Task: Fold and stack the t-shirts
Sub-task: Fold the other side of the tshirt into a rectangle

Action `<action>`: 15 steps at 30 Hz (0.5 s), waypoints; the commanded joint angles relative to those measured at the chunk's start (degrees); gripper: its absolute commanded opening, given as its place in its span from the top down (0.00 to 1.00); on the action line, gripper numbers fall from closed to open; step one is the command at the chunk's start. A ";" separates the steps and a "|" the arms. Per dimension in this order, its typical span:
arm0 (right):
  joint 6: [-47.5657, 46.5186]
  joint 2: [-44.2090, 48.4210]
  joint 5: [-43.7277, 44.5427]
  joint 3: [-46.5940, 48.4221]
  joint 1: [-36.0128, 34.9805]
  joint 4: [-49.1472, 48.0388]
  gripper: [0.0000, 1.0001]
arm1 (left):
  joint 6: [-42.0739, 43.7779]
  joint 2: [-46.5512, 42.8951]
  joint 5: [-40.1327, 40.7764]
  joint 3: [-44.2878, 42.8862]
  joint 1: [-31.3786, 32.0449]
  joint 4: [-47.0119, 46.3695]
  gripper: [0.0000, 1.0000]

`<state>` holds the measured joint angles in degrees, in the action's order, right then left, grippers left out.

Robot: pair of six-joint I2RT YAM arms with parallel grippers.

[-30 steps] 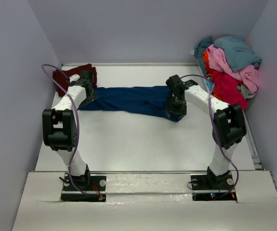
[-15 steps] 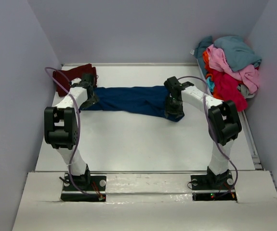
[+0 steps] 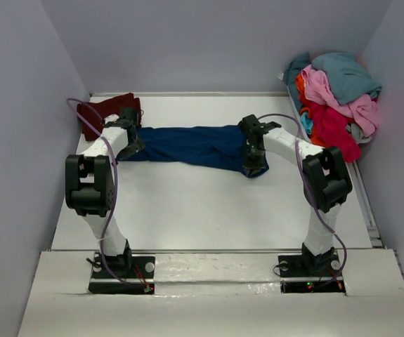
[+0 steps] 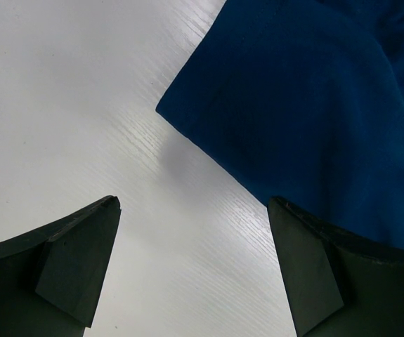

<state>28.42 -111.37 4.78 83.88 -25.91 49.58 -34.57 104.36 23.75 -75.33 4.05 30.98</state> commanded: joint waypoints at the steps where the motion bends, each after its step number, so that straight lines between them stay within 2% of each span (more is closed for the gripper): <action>1: 1.19 7.30 1.99 -2.31 -0.46 1.92 0.86 | 0.29 0.50 1.21 -0.34 -0.01 -0.40 0.01; 11: 5.15 17.23 5.24 -8.38 -0.46 5.87 0.86 | 0.82 1.46 1.21 -1.31 -0.01 -0.13 0.01; 15: 5.41 17.24 5.77 -9.34 -0.46 7.11 0.86 | 1.08 1.46 1.39 -1.57 -0.01 -0.04 0.01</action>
<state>32.27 -95.33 8.23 75.85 -25.93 53.98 -33.93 106.10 23.75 -75.33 4.05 30.89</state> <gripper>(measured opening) 0.144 0.986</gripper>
